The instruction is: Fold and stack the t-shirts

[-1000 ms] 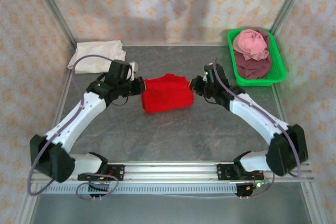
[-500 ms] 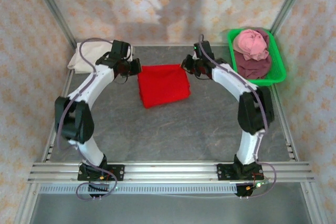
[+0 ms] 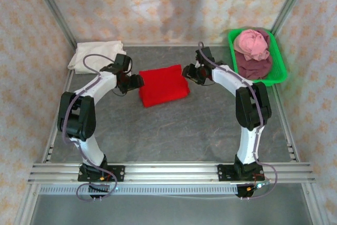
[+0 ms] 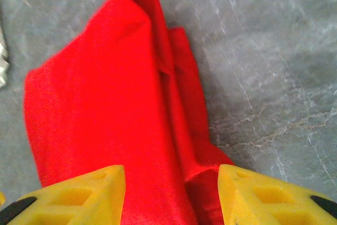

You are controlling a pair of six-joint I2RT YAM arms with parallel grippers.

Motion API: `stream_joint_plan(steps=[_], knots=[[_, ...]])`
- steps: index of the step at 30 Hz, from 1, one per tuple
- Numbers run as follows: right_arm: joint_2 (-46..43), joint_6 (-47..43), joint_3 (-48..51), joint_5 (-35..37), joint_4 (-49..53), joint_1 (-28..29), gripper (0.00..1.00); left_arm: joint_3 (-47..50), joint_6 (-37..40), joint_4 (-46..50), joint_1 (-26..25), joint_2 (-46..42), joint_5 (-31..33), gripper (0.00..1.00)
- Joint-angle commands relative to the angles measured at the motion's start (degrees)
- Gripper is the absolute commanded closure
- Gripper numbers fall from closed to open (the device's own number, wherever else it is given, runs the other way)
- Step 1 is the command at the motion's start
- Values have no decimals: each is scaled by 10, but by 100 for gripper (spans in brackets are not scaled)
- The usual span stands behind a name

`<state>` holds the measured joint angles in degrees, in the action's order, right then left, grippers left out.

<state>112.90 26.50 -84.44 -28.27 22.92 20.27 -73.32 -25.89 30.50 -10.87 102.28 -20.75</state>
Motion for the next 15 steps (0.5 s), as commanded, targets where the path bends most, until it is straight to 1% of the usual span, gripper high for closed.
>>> stream_joint_plan(steps=[1, 4, 7, 9, 10, 12, 15], knots=[[14, -19, 10, -18, -27, 7, 50, -1, -12, -13, -20, 22, -6, 35], [22, -13, 20, -23, -47, 8, 51, 0, -32, -7, -29, 42, 11, 34], [32, -14, 21, -34, -59, 10, 52, 3, -42, -24, -38, 58, 19, 32], [36, -15, 24, -35, -65, 11, 53, -2, -44, -36, -40, 68, 18, 32], [38, -15, 25, -35, -65, 11, 53, -9, -43, -38, -41, 91, 19, 31], [41, -15, 29, -37, -70, 11, 54, -21, -44, -41, -42, 109, 21, 31], [42, -12, 40, -40, -85, 11, 55, -28, -62, -74, -45, 133, 14, 31]])
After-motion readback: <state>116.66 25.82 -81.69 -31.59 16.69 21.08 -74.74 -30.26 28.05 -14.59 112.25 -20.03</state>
